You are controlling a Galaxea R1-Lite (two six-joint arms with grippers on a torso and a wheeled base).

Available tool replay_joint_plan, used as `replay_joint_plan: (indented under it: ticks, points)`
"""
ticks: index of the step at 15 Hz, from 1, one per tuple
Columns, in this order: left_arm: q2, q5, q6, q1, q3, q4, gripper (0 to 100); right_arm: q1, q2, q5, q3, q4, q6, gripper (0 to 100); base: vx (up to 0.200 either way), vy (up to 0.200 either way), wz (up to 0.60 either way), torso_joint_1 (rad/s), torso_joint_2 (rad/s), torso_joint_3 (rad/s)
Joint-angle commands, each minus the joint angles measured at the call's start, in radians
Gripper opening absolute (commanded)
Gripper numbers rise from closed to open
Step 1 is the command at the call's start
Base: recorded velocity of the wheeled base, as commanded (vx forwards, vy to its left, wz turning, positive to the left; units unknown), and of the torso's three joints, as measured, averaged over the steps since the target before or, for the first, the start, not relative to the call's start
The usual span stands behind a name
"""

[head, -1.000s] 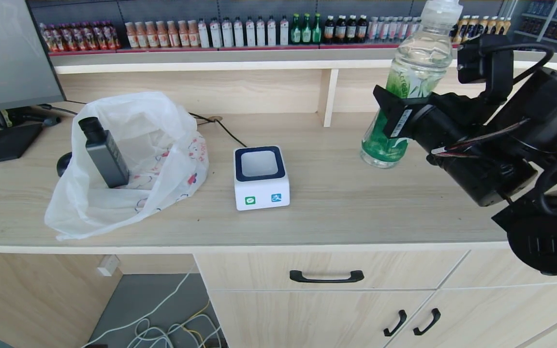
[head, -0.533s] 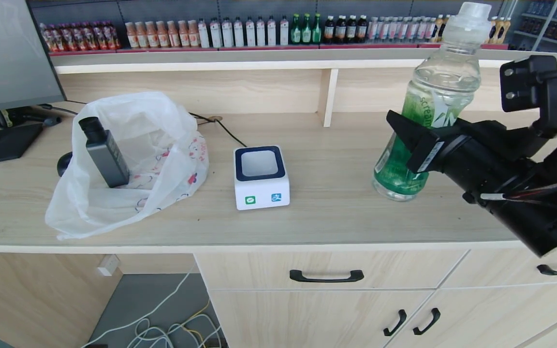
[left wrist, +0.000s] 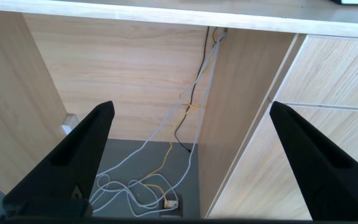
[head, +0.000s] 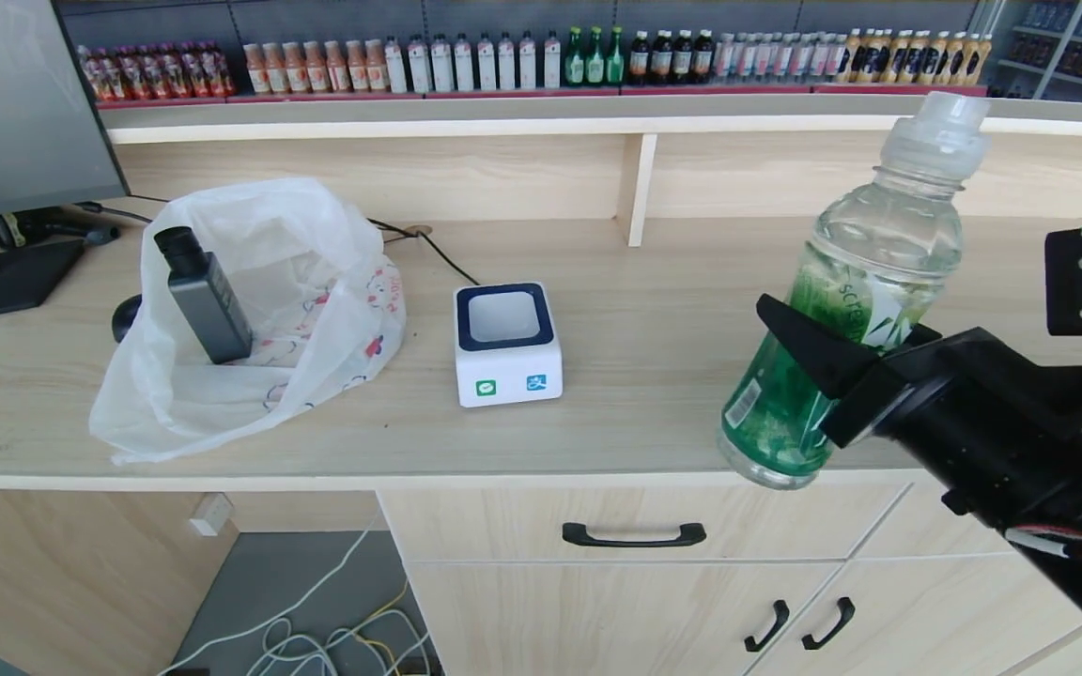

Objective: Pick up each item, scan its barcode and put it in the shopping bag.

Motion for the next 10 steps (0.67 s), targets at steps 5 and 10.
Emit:
replay_joint_plan:
  ticks: [5, 10]
  points:
    - [0.0, 0.0, 0.0, 0.0, 0.0, 0.0, 100, 0.023, -0.062, 0.137, 0.061, -0.059, 0.107, 0, 0.0, 0.0, 0.0, 0.0, 0.0, 0.0]
    - [0.0, 0.002, 0.0, 0.0, 0.0, 0.0, 100, 0.029, -0.094, 0.312, 0.113, -0.06, 0.153, 0, 0.0, 0.0, 0.0, 0.0, 0.0, 0.0]
